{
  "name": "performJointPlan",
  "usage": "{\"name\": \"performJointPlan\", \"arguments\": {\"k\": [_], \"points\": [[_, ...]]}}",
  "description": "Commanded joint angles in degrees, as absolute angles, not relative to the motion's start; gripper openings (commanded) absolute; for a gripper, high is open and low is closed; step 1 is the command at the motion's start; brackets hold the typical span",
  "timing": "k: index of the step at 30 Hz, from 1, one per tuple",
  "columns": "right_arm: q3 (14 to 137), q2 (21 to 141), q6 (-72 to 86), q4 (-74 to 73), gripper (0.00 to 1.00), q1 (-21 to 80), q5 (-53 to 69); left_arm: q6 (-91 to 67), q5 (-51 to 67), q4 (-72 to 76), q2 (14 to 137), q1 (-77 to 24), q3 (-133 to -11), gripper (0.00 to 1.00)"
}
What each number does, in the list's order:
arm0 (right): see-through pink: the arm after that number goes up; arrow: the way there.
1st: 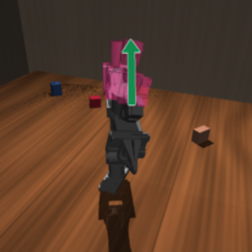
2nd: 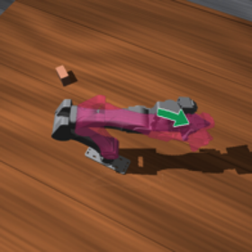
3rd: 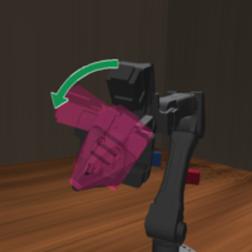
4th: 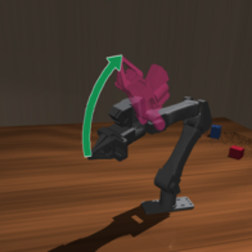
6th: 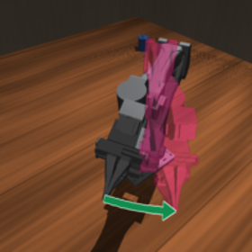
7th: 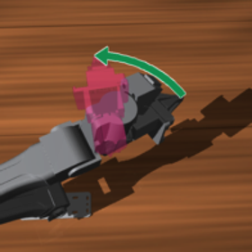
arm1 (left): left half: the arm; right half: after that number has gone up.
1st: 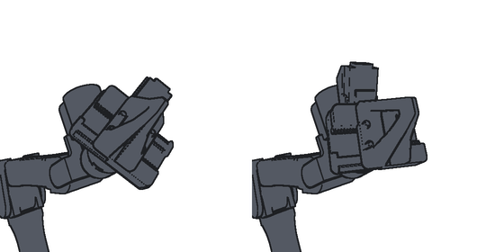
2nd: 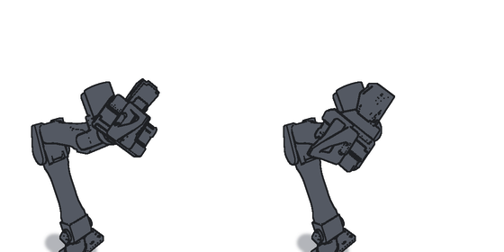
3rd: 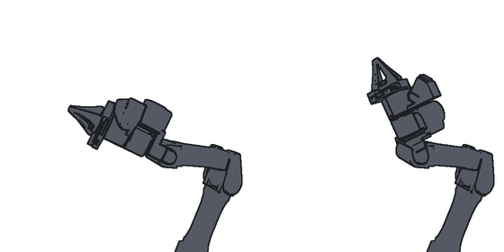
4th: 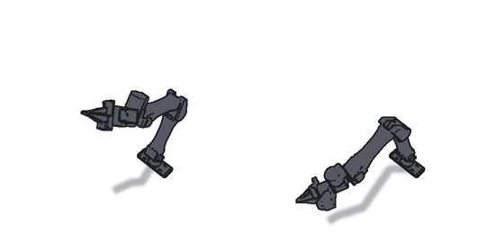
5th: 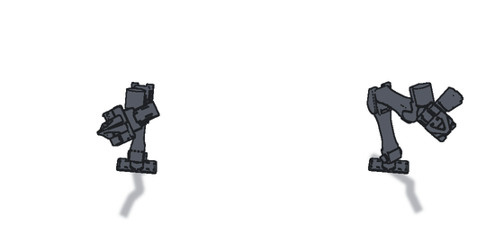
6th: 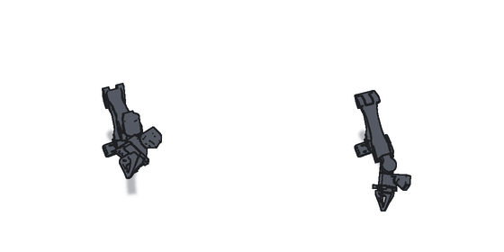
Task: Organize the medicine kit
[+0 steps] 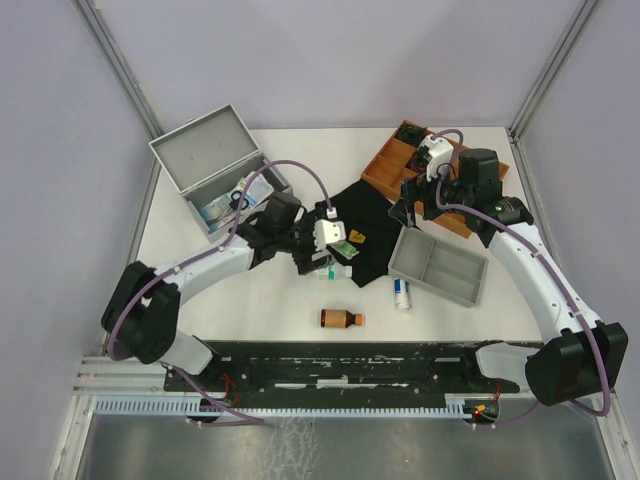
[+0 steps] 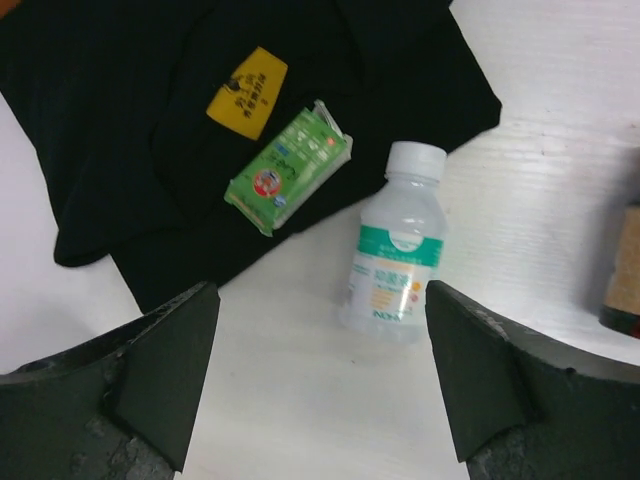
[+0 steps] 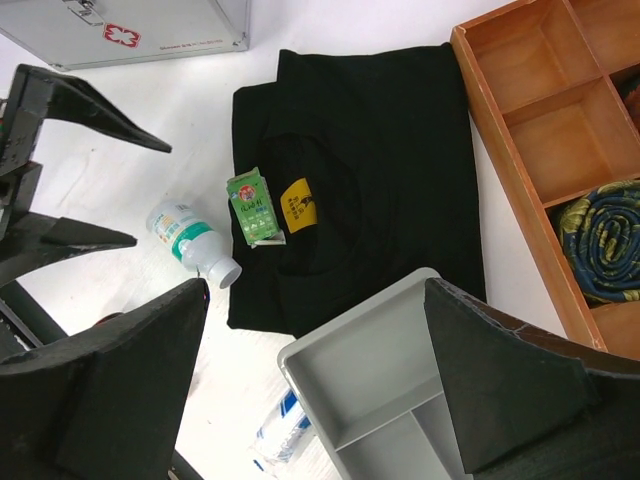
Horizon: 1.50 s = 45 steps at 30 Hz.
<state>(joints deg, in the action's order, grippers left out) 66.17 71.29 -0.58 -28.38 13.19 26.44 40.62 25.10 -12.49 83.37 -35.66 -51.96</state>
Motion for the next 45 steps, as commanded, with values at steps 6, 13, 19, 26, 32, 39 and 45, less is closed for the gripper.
{"name": "performJointPlan", "arguments": {"k": [6, 13, 19, 26, 32, 39, 45], "points": [[66.58, 71.40, -1.14, -27.41, 0.97, 11.80, 27.79, 62.48, 30.87, -21.75, 98.29, -35.77, -68.13, 0.86], [66.68, 71.76, -1.14, -27.60, 0.96, 11.35, 28.49, 72.19, 29.42, -31.47, 109.06, -35.77, -79.04, 0.83], [66.66, 71.72, -1.19, -27.68, 0.96, 10.99, 29.06, 76.01, 28.71, -37.69, 115.03, -35.83, -85.47, 0.75], [66.76, 71.72, -0.97, -27.74, 0.96, 10.72, 29.76, 76.08, 30.36, -42.01, 118.31, -35.86, -89.29, 0.62], [66.65, 72.09, -0.88, -27.77, 0.96, 10.58, 30.26, 76.24, 30.47, -44.73, 118.08, -35.93, -89.35, 0.54], [66.72, 72.16, -0.88, -27.86, 0.95, 10.56, 30.49, 72.59, 30.59, -43.35, 115.50, -35.99, -88.55, 0.42], [66.77, 72.11, -0.88, -27.91, 0.95, 10.48, 30.59, 69.59, 33.21, -40.30, 113.73, -35.95, -85.87, 0.46]]}}
